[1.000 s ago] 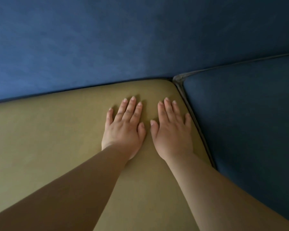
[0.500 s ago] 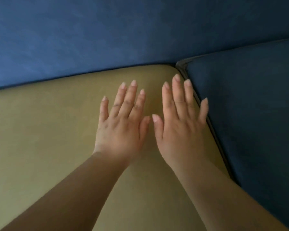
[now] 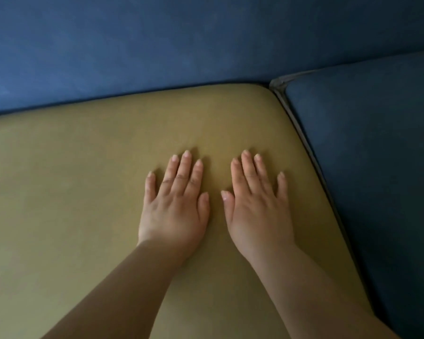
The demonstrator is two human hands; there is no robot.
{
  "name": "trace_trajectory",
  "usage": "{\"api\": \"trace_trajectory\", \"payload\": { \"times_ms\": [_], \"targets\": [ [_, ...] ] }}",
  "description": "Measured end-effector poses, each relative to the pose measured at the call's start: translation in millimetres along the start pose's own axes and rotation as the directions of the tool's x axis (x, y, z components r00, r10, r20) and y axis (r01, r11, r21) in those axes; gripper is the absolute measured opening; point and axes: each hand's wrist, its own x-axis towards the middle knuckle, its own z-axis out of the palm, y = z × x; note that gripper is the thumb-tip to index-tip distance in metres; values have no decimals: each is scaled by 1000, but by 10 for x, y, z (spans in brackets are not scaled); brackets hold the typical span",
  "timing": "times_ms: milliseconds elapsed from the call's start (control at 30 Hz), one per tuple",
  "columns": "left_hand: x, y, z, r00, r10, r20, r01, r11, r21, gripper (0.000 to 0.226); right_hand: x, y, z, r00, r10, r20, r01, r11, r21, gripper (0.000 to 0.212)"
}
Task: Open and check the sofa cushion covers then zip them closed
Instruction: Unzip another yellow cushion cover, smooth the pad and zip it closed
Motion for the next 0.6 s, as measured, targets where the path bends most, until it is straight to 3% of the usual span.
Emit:
{"api": "trace_trajectory", "payload": {
  "times_ms": [167, 300, 467, 533, 600],
  "targets": [
    [-39, -116, -250, 985, 8, -171, -20, 998, -66, 60, -13, -336, -173, 973, -89, -214, 106, 992, 67, 62],
    [-191, -406, -99, 998, -59, -23, 59, 998, -24, 65, -69, -500, 118, 992, -127, -30, 127, 992, 18, 61],
    [-241, -646, -305, 983, -74, -165, 65, 996, -64, 58, -23, -769, -27, 975, -164, -152, 178, 981, 82, 61],
    [-293, -843, -246, 985, -121, -123, 116, 992, -47, 60, -40, -933, 50, 973, -181, -145, 195, 977, 89, 62],
    [-358, -961, -163, 991, -126, -53, 124, 991, -47, 66, -76, -1043, 210, 984, -174, -48, 176, 984, 39, 63]
  ]
}}
